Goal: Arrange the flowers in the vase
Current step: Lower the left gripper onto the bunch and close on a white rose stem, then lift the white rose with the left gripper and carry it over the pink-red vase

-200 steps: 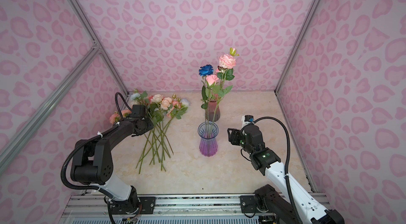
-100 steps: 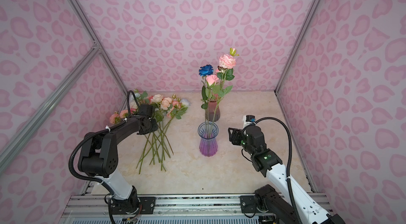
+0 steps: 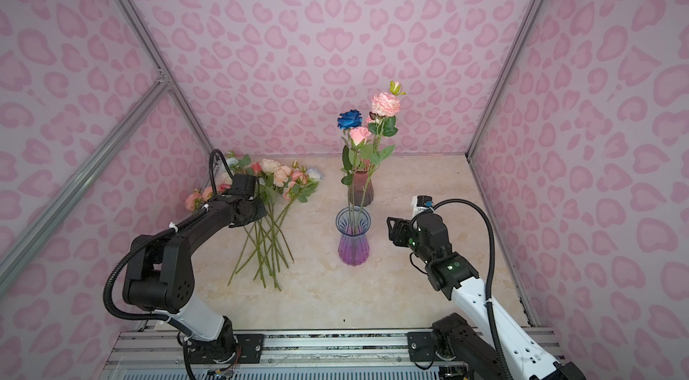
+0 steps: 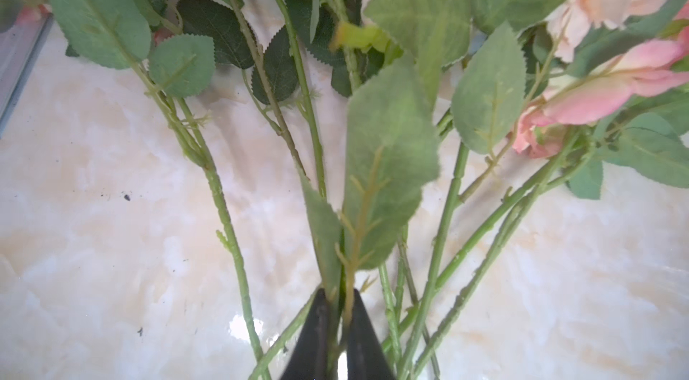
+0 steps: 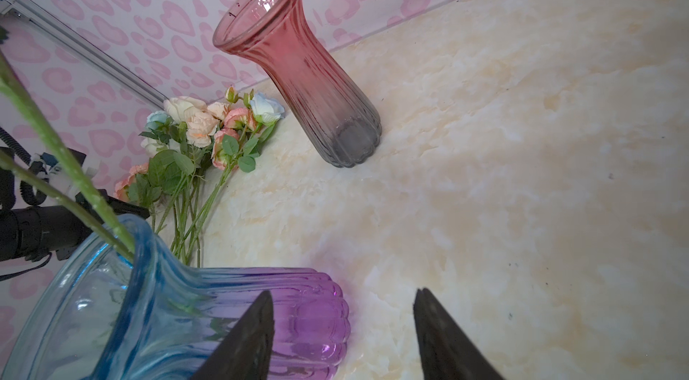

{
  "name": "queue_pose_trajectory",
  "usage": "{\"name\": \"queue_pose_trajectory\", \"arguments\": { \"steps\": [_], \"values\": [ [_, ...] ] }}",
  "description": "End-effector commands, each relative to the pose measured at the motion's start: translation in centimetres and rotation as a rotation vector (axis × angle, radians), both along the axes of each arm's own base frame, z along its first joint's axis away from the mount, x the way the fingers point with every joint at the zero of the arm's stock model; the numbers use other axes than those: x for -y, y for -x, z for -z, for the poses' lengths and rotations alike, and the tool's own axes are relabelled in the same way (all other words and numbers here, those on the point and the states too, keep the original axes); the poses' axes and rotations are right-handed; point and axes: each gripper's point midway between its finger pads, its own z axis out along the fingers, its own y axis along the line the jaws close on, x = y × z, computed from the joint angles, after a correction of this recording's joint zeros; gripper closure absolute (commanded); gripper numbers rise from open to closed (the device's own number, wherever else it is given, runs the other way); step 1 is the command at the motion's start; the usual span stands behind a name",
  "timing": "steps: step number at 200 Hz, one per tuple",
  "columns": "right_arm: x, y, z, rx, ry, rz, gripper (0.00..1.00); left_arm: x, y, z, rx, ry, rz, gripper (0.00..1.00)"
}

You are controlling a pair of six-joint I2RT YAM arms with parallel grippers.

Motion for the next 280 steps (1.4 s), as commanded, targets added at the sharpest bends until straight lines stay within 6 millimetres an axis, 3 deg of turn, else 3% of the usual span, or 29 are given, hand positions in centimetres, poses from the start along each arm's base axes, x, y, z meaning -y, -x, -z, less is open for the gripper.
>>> {"name": "queue_pose_trajectory", "arguments": {
  "steps": [1,37,107,172,280],
  "values": [
    [-0.1,0.0,-0.3,0.015,-0.004,-0.004,0.39,0.4,0.5,-0.5,-0.006,0.019,0.006,0.89],
    [-0.2,-0.1,-0.8,0.02,-0.021,-0.006,0.39,1.0,1.1,-2.7,0.042,0.022,0.027,0.97],
    [-0.2,0.1,-1.8,-0.018,-0.008,-0.008,0.39,2.5,3.0,-11.8,0.278,0.152,0.063,0.97],
    [1.3,1.3,-1.5,-0.041,0.026,0.042,0.38,5.5,4.2,-17.4,0.412,0.299,0.173,0.97],
    [2.9,0.2,-2.0,-0.004,0.084,0.085,0.38,12.2,5.9,-28.9,0.718,0.37,0.444,0.97]
  ]
}}
